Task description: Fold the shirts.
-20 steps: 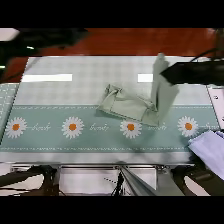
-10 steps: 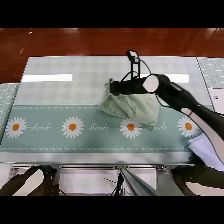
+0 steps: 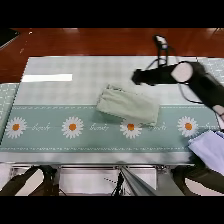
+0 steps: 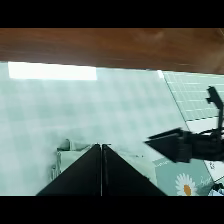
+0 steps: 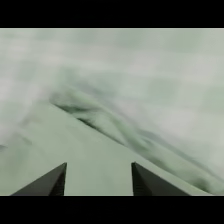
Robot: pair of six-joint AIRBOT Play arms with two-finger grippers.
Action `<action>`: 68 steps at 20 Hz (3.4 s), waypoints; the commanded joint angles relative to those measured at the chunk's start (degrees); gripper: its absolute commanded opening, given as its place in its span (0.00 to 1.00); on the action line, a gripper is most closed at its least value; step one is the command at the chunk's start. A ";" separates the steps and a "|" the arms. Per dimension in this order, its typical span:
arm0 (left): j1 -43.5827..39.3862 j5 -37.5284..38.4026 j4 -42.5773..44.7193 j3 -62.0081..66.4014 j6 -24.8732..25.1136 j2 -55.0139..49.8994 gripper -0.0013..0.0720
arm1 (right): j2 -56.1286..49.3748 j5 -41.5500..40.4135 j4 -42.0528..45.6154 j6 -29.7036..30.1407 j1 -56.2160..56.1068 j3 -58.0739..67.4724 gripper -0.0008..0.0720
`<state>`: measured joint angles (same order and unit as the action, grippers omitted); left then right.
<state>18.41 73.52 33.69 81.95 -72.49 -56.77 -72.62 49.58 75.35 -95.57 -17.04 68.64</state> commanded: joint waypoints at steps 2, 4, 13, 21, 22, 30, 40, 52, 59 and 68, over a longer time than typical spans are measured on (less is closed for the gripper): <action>0.07 0.26 0.02 -0.72 0.00 -0.11 0.32 | 6.38 28.74 20.87 2.23 19.04 -3.13 0.67; 0.07 0.31 0.02 -0.72 0.00 -0.11 0.39 | 6.40 27.58 10.25 3.63 26.62 -8.72 0.67; 0.02 2.84 0.00 -0.72 -0.28 -0.09 0.39 | 0.74 5.01 -28.70 16.44 24.87 -33.27 0.84; 0.02 2.91 0.04 -0.72 -0.24 -0.50 0.39 | 1.84 2.95 -40.09 26.86 16.79 -27.85 0.06; 0.02 2.91 0.04 -0.74 -0.22 -0.90 0.39 | 5.09 6.58 -37.40 26.62 18.58 -25.05 0.06; -4.66 2.10 0.66 -0.96 3.08 -11.63 0.38 | 25.18 33.27 -24.72 12.39 46.77 -3.23 0.06; -17.68 -5.64 0.63 -11.61 17.49 -25.79 0.38 | 28.59 55.49 13.64 7.69 75.54 1.18 0.06; -17.77 -8.44 -0.24 -13.51 20.00 -33.70 0.38 | 31.36 56.72 41.18 6.88 80.26 1.16 0.10; -17.66 -7.72 -1.90 -13.46 19.96 -33.59 0.38 | 34.40 53.40 39.54 6.78 80.24 1.16 0.61; -17.62 -4.37 1.07 -13.29 20.00 -16.65 0.36 | 33.83 30.95 -27.76 10.40 73.09 1.16 0.50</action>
<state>0.78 69.69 31.73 68.60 -51.88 -80.86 -38.24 88.47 71.68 -85.89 59.77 69.76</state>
